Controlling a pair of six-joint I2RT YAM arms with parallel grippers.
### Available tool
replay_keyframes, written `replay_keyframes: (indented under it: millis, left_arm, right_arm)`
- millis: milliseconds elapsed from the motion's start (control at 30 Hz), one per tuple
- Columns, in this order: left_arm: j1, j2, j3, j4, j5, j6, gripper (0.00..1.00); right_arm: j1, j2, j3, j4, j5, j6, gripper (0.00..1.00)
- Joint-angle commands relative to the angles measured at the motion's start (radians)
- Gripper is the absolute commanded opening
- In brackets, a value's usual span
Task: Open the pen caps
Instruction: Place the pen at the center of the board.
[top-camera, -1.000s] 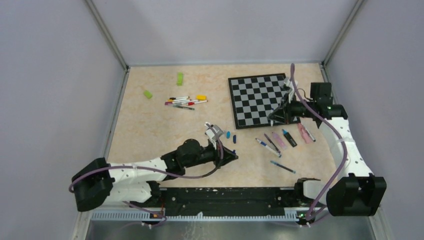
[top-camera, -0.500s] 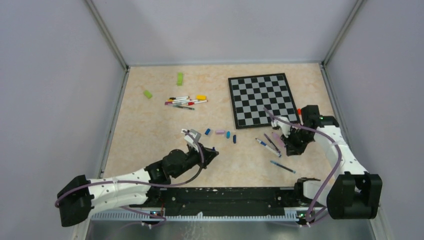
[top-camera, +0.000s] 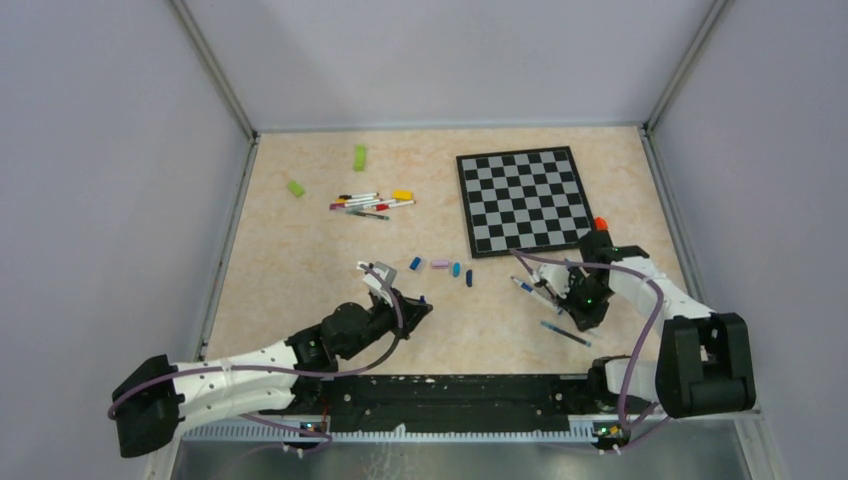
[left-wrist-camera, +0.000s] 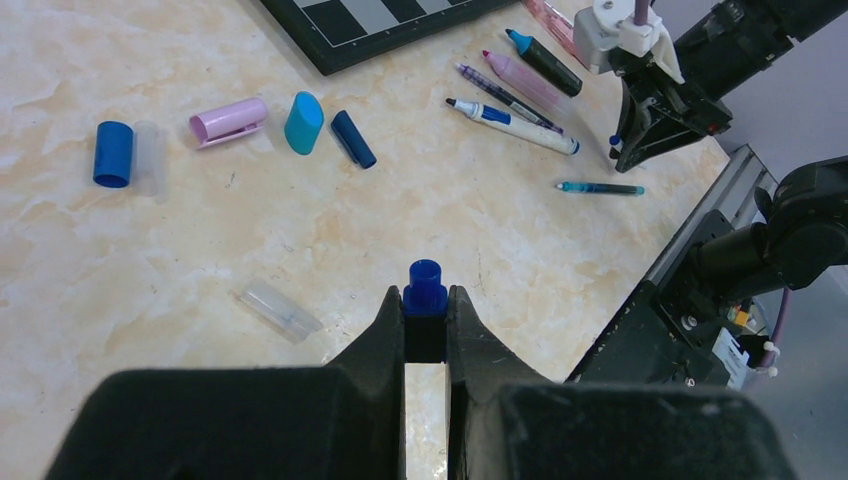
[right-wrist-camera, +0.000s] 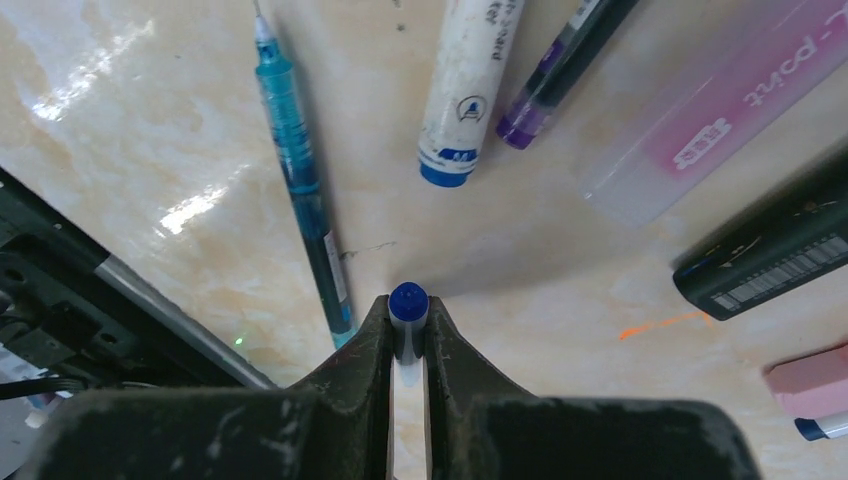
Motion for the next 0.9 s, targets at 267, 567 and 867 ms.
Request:
replay_keyframes:
  millis: [267, 567, 867]
  left_arm:
    - [0.001, 0.019, -0.001, 0.040, -0.007, -0.020, 0.00]
    - [0.002, 0.046, 0.016, 0.033, -0.005, -0.029, 0.00]
    - [0.002, 0.129, 0.143, -0.187, -0.106, -0.090, 0.00]
  right_arm:
    - [0.025, 0.088, 0.020, 0.116, 0.034, 0.041, 0.21]
    - [0.027, 0.029, 0.066, 0.059, 0.037, 0.053, 0.31]
    - [0.026, -0.127, 0.240, -0.062, -0.094, 0.079, 0.34]
